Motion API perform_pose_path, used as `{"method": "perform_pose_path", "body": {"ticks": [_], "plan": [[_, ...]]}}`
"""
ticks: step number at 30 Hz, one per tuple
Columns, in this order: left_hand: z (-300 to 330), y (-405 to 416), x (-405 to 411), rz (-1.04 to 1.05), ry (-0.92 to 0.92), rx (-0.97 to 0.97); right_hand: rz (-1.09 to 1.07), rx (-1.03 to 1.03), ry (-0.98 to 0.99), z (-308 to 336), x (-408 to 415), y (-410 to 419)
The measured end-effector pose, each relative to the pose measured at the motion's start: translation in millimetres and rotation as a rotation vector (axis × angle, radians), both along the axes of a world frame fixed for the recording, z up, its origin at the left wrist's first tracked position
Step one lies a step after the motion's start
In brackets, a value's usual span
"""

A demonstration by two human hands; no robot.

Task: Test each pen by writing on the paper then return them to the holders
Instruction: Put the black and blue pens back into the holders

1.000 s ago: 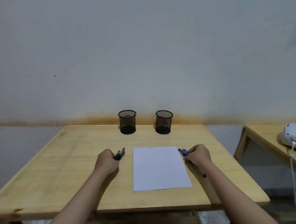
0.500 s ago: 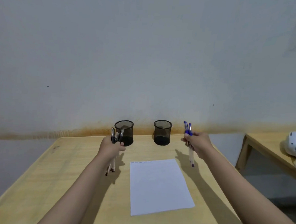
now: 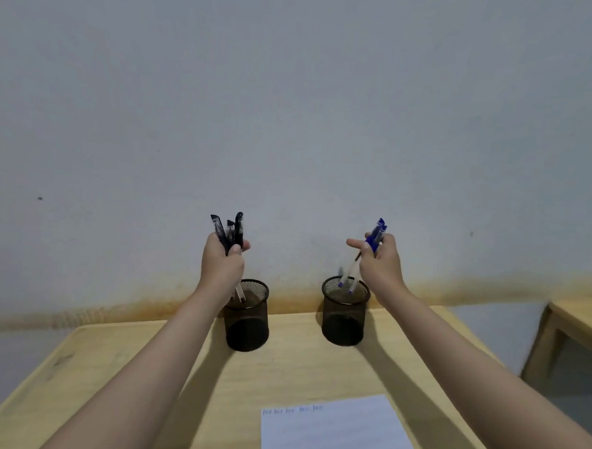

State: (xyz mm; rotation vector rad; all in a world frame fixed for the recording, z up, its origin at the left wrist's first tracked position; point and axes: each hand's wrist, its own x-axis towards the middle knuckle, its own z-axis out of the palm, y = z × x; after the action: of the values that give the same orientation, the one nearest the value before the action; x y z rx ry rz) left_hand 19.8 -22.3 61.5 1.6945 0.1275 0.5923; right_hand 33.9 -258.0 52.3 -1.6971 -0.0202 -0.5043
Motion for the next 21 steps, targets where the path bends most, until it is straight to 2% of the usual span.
{"method": "perform_pose_path", "body": {"ticks": [3,7,11,16,18,21], "plan": [[-18,3,17,0.002,0.019,-0.027,-0.023,-0.119,0.048,-26,18,8],[-39,0,22,-0.028,0.035,-0.011,-0.183,-0.412,0.089,-52,22,12],[-47,-3,25,-0.065,0.047,0.092,-0.203,-0.504,0.131,-59,17,16],[-45,-10,20,-0.079,0.056,0.243,-0.228,-0.660,0.308,-59,21,17],[-44,-11,19,-0.074,0.068,0.268,-0.232,-0.662,0.367,-58,21,17],[-42,-13,22,-0.007,0.057,0.308,-0.268,-0.535,0.391,-57,20,16]]}}
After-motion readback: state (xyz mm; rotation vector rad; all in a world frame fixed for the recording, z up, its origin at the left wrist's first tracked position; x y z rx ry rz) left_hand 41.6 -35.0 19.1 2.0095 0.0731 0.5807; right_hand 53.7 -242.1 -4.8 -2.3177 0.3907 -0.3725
